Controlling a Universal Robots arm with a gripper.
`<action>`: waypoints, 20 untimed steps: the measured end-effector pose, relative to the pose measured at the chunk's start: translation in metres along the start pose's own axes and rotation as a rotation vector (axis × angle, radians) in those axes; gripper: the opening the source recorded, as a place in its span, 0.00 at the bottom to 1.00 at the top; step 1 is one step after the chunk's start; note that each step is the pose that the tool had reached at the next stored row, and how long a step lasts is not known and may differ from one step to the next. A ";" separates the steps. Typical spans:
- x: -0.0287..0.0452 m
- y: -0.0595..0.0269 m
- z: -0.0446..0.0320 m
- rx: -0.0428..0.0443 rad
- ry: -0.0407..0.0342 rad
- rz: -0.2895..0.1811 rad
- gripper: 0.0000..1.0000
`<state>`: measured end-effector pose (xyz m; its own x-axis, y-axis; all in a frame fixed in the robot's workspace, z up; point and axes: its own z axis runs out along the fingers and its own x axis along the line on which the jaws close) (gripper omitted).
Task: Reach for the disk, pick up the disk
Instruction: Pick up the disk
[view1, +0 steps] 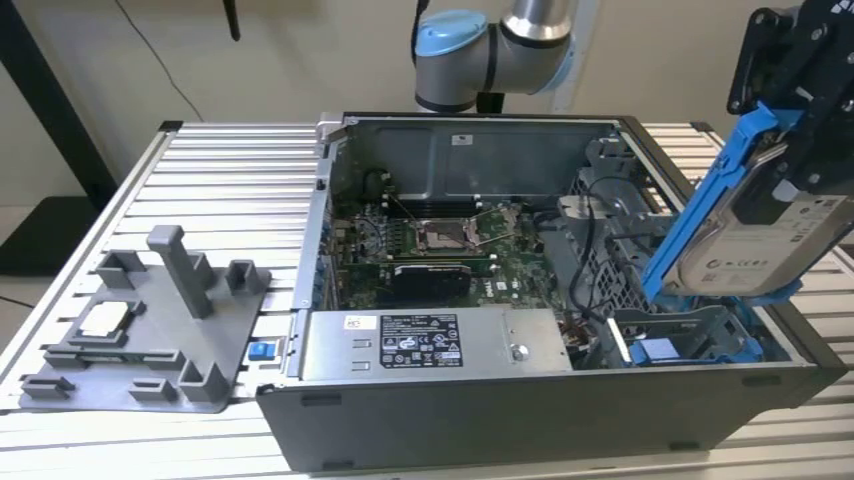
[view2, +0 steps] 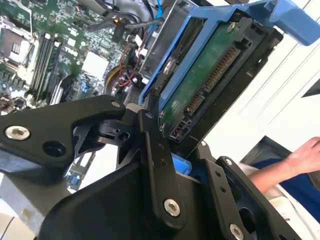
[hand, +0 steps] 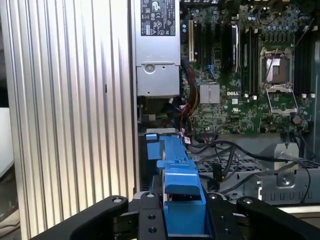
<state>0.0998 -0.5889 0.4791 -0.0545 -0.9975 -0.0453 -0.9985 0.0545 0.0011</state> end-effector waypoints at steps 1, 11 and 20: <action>0.0002 0.0000 0.0011 0.0001 0.0031 0.000 0.00; 0.0065 -0.0015 0.0188 -0.0019 0.0046 -0.033 0.00; 0.0118 -0.0038 0.0268 -0.0030 0.0046 -0.035 0.00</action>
<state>0.1030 -0.5997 0.4518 -0.0191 -0.9990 -0.0408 -0.9998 0.0190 0.0026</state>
